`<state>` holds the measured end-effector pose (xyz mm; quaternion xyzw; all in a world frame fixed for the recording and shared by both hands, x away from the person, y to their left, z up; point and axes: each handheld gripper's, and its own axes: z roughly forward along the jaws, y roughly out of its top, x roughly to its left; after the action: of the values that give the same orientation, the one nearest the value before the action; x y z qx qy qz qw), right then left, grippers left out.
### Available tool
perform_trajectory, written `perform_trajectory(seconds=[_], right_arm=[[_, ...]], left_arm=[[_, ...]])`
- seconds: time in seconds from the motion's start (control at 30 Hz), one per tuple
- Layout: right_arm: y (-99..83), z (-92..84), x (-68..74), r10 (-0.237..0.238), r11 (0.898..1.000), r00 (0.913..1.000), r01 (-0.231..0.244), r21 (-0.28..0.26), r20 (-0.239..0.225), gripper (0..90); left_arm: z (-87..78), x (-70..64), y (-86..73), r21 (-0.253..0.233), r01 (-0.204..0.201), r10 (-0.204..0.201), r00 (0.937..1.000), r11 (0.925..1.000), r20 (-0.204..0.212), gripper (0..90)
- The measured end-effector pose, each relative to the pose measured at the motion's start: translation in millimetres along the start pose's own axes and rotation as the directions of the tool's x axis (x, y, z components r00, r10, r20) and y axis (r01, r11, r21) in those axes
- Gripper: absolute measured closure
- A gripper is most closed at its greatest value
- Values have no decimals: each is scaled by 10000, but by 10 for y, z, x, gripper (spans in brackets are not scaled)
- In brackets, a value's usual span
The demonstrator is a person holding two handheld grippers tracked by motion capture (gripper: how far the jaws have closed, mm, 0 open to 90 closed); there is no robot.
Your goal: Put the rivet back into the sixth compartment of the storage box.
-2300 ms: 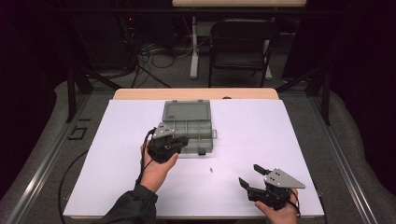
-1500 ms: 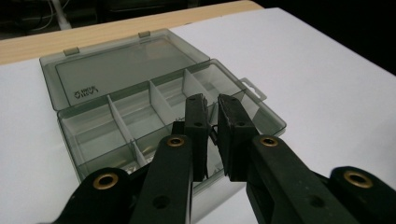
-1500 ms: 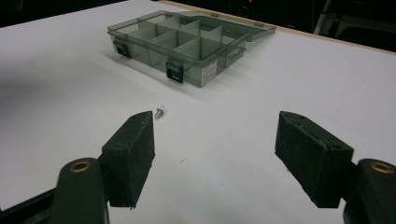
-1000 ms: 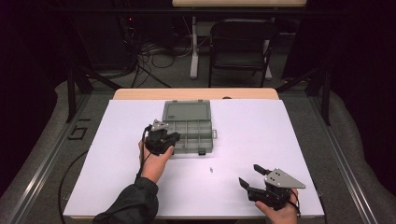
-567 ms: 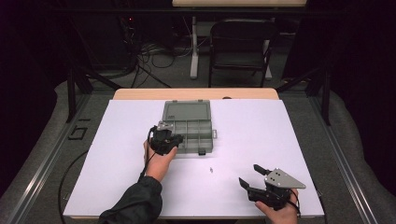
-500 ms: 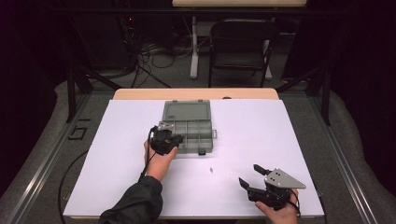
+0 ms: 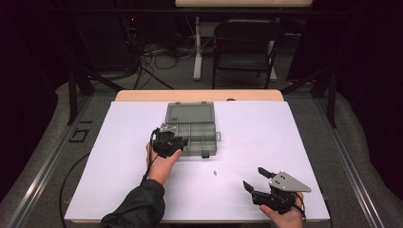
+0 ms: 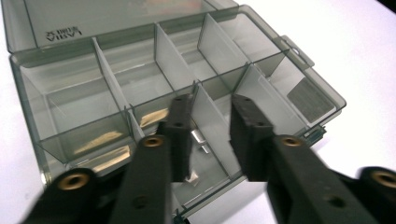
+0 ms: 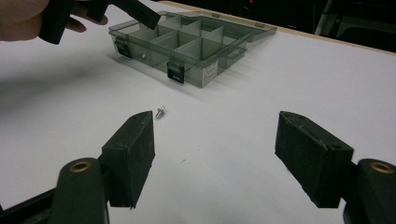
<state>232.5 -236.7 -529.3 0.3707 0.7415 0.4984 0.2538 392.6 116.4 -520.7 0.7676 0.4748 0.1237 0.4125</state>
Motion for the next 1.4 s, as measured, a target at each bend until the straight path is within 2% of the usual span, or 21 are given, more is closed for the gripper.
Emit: perform_trajectory(seconds=[0.1,0.17,0.2,0.37,0.6,1.0,1.4], right_arm=[[1,-6,-4,10,10000,10000,-10,34,-3,283],[2,-5,-4,-6,10000,10000,7,33,-6,283],[3,-9,-2,-16,10000,10000,15,77,28,283],[-1,-2,-4,0,10000,10000,0,31,-18,283],[-13,1,-23,105,9999,9999,-105,95,68,283],[-15,25,-29,145,9998,9999,-146,102,50,283],[-17,28,-37,180,9998,9998,-180,85,28,283]], left_arm=[[-48,1,10,-235,-58,59,10000,9997,33,561],[-79,-12,15,-295,-275,276,9996,9992,6,511],[-94,-16,18,-335,-420,420,9991,9986,-12,491],[-149,-68,16,-474,-624,630,9979,9969,118,436],[-209,-181,-3,-494,-954,975,9944,9942,413,412],[-213,-421,-41,-445,-1542,1582,9813,9870,1098,408],[-168,-601,-117,-304,-1805,1831,9707,9831,1556,414]])
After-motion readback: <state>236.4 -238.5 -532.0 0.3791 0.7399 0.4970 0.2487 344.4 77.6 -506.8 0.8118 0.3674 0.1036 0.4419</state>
